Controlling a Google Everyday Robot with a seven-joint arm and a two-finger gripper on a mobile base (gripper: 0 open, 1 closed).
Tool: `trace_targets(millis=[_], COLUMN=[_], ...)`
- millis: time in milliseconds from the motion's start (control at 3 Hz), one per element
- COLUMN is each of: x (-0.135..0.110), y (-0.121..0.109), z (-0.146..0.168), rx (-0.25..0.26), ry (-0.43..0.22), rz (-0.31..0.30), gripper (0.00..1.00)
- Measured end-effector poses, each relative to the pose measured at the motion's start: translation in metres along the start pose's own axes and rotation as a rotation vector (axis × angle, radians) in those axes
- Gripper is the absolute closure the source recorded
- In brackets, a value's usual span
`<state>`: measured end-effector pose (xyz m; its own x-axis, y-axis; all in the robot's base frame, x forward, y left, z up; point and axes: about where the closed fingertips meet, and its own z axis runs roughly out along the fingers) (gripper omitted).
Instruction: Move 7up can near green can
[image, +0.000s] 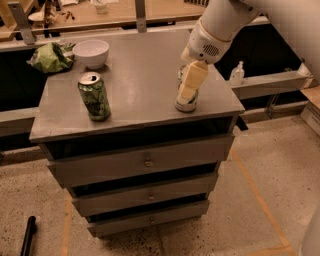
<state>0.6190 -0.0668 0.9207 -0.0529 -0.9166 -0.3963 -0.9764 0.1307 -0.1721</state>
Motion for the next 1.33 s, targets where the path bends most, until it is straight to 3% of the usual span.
trace_targets(millis=[1000,1333], x=[-0.003,-0.016], y=[-0.001,-0.004], z=[0.006,0.005], rx=[-0.003,-0.017], ry=[-0.003,-0.035], rz=[-0.003,-0.020], gripper=[0.86,1.00])
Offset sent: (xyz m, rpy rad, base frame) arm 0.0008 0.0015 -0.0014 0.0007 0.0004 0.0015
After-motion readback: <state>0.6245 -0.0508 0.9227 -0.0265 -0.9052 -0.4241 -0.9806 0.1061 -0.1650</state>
